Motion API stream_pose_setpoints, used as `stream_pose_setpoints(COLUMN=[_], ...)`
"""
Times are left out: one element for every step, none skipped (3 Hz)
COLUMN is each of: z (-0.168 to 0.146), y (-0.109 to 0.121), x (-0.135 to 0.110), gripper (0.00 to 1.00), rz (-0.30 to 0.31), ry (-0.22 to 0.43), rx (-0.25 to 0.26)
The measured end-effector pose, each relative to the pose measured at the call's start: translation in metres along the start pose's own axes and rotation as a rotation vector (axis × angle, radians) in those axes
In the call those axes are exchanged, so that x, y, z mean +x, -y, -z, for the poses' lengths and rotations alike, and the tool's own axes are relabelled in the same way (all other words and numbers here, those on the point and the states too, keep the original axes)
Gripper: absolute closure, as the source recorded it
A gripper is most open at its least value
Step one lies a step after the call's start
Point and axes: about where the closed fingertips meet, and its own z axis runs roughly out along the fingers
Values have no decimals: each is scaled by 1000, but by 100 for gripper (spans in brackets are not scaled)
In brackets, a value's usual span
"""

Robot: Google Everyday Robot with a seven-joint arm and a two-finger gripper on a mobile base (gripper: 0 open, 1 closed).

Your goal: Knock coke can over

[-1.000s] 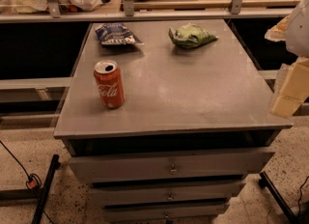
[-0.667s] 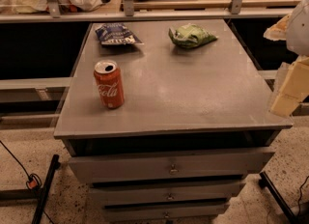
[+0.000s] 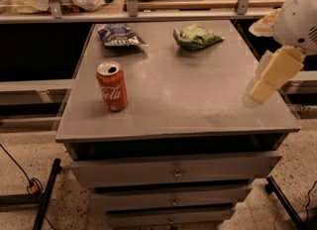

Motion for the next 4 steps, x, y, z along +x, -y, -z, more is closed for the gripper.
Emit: stream_pose_setpoints(z=[-11,-21,-34,-34], y=[9,12,14,14], x=[-32,-66,-109,-109], gripper=[0,0,0,0], rz=[2,19,56,56], ry=[139,255,333,333], rx=[-19,-30,-57,-57])
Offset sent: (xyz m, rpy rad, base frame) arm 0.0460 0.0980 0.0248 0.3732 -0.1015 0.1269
